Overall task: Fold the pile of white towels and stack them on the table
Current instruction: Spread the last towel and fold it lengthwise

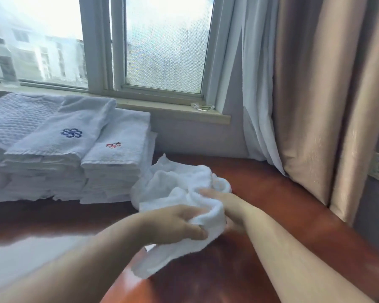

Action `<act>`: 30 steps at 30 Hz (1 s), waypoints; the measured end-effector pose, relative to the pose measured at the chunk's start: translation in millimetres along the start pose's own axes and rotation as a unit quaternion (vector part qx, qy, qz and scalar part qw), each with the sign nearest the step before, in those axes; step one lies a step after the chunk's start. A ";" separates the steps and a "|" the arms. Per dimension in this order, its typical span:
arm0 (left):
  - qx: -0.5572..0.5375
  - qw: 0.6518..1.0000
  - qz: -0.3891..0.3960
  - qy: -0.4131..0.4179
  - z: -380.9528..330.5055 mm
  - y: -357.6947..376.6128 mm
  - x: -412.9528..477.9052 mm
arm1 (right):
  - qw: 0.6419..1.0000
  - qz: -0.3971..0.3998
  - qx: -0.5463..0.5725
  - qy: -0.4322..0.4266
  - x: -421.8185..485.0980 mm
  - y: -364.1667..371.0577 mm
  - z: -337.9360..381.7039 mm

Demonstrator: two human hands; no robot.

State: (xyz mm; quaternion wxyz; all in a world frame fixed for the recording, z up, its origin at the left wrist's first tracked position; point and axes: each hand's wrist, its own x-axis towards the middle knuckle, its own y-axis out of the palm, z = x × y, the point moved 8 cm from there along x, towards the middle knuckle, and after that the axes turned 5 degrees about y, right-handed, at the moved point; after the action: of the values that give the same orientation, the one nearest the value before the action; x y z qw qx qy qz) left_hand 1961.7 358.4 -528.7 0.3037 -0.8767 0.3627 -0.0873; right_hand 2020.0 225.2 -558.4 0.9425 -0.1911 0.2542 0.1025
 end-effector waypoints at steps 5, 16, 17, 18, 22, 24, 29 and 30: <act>-0.155 0.964 -0.216 -0.007 36.4 -29.1 -5.1 | 0.990 -0.125 0.002 -0.062 10.8 -30.1 -3.0; 0.096 0.980 -0.142 -0.101 68.1 -27.8 21.4 | 0.876 -0.392 -0.267 -0.091 -11.0 -134.8 13.3; 0.127 0.976 -0.147 -0.097 65.6 -29.9 24.1 | 0.840 -0.437 -0.316 -0.067 -15.3 -139.4 11.1; 0.200 0.962 -0.164 -0.086 62.0 -34.7 25.2 | 0.808 -0.471 -0.350 -0.058 -20.6 -138.0 11.9; 0.317 0.927 -0.166 -0.107 77.0 -32.5 32.8 | 0.849 -0.401 -0.323 -0.118 -22.7 -94.1 11.4; 0.318 0.923 -0.156 -0.152 90.6 -28.5 36.2 | 0.899 -0.252 -0.356 -0.036 -3.0 -52.2 -17.0; 0.313 0.929 -0.150 -0.127 101.9 -35.5 34.0 | 0.881 -0.152 -0.444 -0.052 7.0 -33.3 -41.8; 0.291 0.937 -0.164 -0.101 99.8 -42.4 29.8 | 0.879 -0.150 -0.447 -0.067 5.3 -47.2 -38.6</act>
State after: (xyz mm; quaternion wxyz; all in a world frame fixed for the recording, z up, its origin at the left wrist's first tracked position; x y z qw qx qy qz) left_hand 2045.1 408.2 -585.3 0.5620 -0.8016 0.1400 -0.1485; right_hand 2021.2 167.0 -577.5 0.7758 -0.6206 0.0854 0.0752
